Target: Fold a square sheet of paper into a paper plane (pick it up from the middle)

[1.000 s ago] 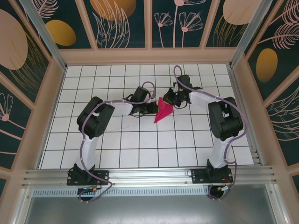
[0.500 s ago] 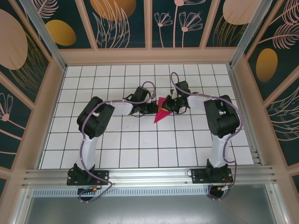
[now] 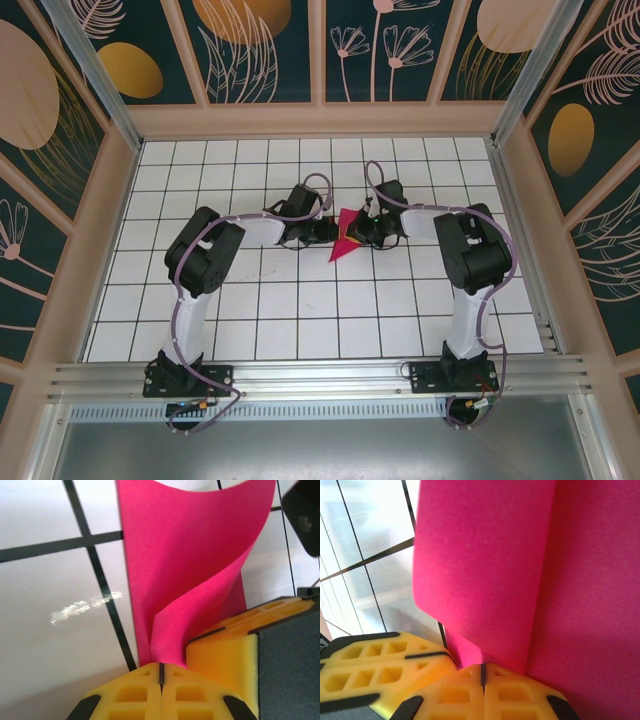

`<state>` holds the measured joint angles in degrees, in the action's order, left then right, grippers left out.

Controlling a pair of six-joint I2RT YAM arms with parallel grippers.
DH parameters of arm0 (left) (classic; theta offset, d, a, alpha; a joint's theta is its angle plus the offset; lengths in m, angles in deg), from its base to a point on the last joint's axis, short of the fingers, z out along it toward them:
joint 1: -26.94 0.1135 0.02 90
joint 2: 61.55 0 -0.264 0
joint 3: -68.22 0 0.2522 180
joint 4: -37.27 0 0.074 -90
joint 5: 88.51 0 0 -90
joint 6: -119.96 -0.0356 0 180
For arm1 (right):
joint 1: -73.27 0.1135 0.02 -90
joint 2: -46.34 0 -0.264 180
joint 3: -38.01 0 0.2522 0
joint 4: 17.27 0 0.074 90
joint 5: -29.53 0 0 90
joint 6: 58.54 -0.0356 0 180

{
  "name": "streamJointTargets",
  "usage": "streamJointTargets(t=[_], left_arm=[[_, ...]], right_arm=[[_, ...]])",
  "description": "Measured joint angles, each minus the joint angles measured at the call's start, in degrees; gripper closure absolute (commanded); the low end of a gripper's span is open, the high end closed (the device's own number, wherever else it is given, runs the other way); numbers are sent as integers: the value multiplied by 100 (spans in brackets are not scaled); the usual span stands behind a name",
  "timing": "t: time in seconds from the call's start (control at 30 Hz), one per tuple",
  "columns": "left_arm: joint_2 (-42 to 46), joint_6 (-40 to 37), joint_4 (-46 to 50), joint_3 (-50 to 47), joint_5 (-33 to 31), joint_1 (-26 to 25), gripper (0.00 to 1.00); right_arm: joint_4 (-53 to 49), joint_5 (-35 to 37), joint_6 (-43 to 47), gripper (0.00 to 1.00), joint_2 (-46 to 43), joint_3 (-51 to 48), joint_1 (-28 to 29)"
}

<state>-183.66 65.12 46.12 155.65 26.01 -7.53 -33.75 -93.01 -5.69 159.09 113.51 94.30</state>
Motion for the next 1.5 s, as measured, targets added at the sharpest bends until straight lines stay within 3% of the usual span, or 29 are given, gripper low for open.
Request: streamJointTargets(t=[0.17,0.43,0.93,1.5], left_arm=[[391,313,-332,-273,-162,55,88],[710,704,-1045,-874,177,61,81],[710,870,-1268,-1108,551,-203,82],[444,861,-970,-914,476,-203,88]], right_arm=[[133,13,-114,98,-31,-79,0],[243,52,-240,96,-61,-144,2],[400,55,-496,96,-74,-216,0],[446,52,-656,95,-74,-219,-17]])
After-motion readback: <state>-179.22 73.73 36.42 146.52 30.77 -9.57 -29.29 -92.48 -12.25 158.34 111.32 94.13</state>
